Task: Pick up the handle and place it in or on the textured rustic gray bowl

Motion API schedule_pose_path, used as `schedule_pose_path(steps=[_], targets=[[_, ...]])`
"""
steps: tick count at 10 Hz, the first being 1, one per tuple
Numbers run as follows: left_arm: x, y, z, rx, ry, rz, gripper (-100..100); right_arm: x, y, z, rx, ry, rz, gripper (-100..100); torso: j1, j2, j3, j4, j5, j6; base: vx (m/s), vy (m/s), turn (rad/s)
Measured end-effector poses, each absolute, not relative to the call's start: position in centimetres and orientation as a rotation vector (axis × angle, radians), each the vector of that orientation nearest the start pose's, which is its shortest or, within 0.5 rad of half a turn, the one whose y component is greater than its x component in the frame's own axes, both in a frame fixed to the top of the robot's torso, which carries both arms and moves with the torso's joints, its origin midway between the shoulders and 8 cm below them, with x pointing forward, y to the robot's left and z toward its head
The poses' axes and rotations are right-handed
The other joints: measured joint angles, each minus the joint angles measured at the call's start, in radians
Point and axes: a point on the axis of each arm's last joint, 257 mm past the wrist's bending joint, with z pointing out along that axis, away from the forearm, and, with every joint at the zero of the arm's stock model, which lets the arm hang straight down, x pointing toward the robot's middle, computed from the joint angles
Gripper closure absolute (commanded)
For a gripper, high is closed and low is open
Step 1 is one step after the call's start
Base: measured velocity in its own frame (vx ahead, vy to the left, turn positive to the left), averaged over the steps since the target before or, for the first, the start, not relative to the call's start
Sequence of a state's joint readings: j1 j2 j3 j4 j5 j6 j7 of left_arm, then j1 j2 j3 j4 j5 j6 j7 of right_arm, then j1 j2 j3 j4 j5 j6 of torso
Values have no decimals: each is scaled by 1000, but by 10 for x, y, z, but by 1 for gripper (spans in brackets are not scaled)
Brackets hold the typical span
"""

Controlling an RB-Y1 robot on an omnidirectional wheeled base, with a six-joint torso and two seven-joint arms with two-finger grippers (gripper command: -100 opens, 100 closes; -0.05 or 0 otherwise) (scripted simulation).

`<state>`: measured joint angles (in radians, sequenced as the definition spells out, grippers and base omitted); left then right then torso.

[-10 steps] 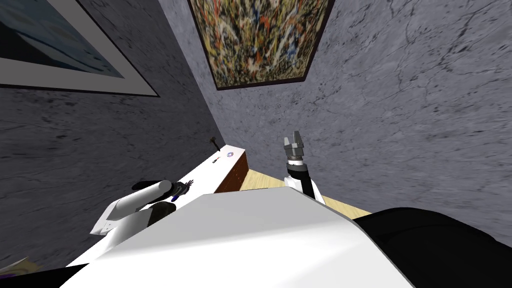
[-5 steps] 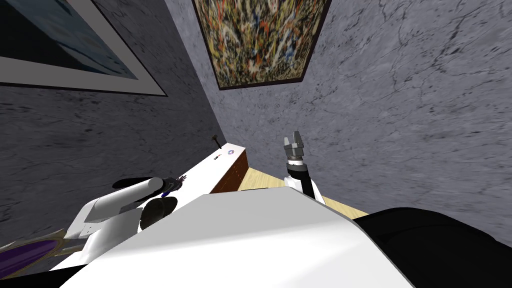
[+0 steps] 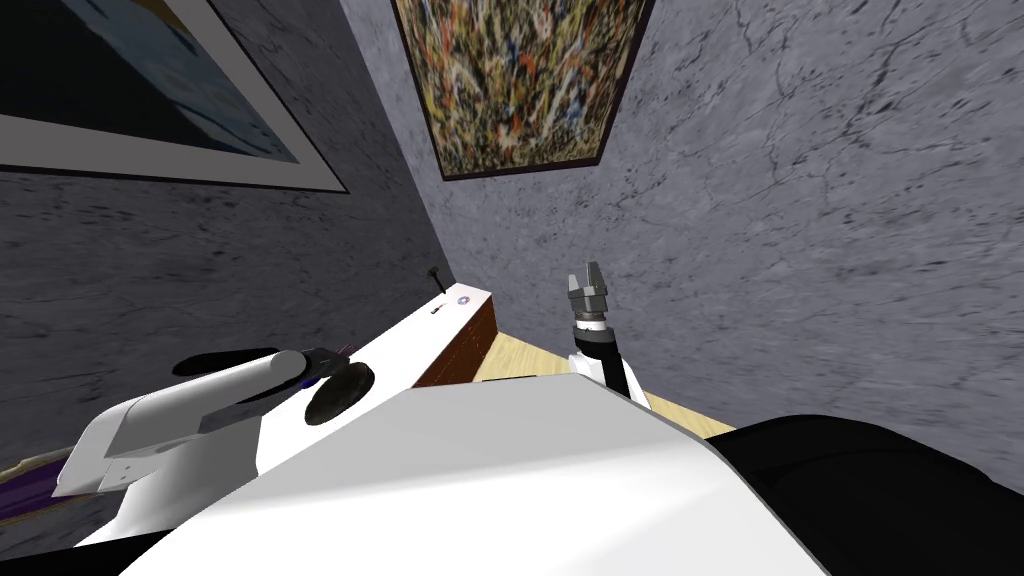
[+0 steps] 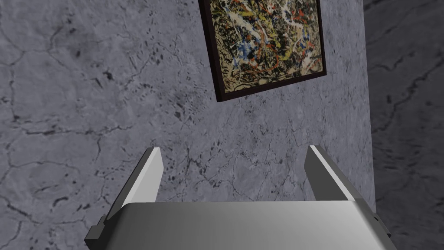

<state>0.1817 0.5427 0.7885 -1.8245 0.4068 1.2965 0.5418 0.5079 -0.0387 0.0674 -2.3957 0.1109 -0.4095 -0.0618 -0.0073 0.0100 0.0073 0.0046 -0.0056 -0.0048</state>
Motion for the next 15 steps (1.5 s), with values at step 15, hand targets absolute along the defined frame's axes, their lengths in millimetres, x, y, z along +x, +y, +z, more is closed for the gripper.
schedule_pose_path(steps=[15], targets=[[234,627,-254,-2628,524,-402,100,339,-240,53,582,679,1353,0,10,-11,-7,-4,5,3,-10,61,-52]])
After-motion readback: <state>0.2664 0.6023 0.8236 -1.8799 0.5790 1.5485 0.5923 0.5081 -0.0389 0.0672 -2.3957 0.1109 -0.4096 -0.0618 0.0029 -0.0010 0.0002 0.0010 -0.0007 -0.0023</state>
